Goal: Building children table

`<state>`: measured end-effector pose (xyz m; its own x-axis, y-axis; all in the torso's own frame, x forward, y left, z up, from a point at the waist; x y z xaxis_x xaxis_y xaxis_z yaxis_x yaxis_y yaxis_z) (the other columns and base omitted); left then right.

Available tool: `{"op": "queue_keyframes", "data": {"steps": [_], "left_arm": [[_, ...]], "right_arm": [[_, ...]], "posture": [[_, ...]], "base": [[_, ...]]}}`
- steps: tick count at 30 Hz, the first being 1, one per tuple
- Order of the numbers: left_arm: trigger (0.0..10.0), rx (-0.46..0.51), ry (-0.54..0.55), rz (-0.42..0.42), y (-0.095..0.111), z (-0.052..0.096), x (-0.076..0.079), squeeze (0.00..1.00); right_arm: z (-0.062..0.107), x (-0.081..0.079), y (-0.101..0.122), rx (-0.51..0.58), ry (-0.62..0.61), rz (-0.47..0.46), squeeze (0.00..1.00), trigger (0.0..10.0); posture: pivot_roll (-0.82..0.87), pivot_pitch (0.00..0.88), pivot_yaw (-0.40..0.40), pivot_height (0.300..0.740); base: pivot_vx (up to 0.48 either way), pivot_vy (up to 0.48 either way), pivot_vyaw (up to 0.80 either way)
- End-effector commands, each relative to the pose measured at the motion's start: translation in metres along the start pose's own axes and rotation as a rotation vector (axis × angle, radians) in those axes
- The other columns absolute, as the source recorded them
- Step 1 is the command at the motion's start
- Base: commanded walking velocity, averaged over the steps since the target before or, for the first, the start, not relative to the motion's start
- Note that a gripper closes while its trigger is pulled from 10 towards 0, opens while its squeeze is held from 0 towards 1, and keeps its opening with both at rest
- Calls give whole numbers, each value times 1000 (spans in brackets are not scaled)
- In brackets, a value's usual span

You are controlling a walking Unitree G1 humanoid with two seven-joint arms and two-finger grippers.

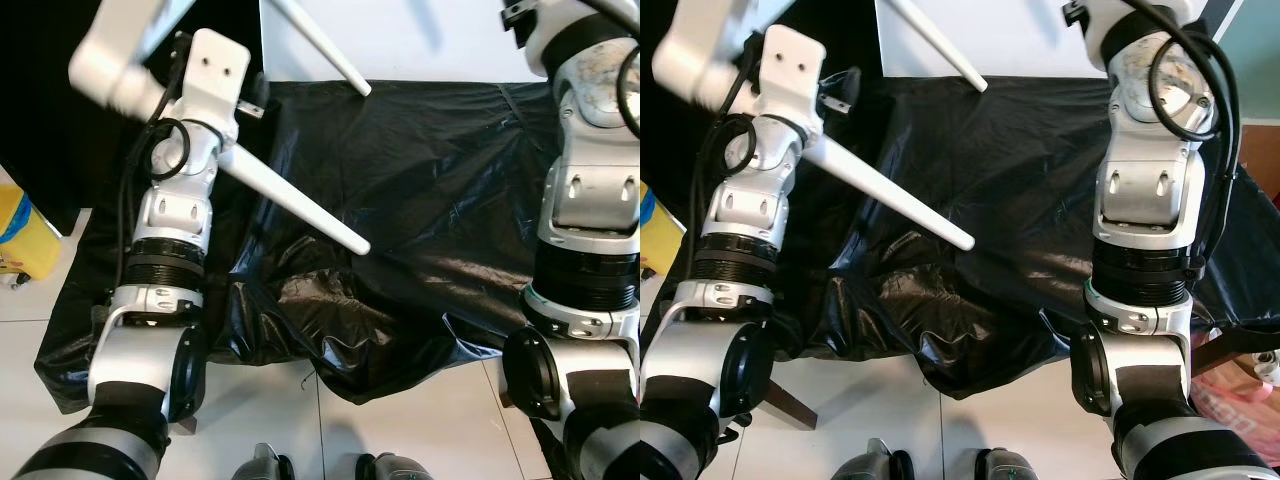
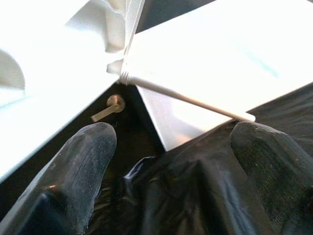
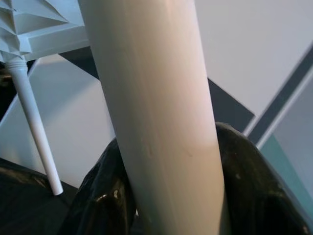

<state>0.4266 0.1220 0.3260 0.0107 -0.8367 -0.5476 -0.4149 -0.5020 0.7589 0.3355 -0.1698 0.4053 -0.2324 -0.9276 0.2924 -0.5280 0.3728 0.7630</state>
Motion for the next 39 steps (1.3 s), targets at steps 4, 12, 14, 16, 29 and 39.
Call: {"op": "queue_keyframes", "data": {"steps": [4, 12, 14, 16, 29, 39], "left_arm": [[10000, 84, 482, 50, 47, -1, -44, 0], [10000, 199, 387, 101, 87, -8, -22, 0], [10000, 199, 387, 101, 87, -8, -22, 0], [10000, 220, 317, 139, 96, -8, -4, 0], [10000, 199, 216, 162, 89, -1, 26, 0], [10000, 188, 139, 169, 80, 10, 44, 0]], "right_arm": [[24, 32, -12, 11, -176, -183, 0, 10000], [45, 30, -52, -94, -225, -241, 0, 10000], [45, 30, -52, -94, -225, -241, 0, 10000], [61, 30, -77, -168, -269, -298, 0, 10000], [77, 31, -113, -252, -345, -351, 0, 10000], [91, 17, -137, -316, -361, -382, 824, 10000]], "posture": [[-69, 84, -12, 740], [-61, 92, -5, 740], [-61, 92, -5, 740], [-61, 95, 5, 740], [-47, 100, -1, 740], [-35, 96, -13, 740]], "base": [[0, 0, 0], [0, 0, 0], [0, 0, 0], [0, 0, 0], [0, 0, 0], [0, 0, 0]]}}
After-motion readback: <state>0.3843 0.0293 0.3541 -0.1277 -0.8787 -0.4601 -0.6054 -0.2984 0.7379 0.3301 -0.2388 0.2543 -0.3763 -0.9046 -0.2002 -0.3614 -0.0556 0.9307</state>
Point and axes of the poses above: a point about 5 cm out from each wrist's last joint towards the gripper, its own z axis pointing back from the gripper into the wrist, its own y axis along the axis of the wrist's last joint, x = y × z, the point moved 4 cm from there along -z, pointing out of the wrist towards the gripper, and after that the axes turned 7 degrees about -z, right-handed, at the moved point
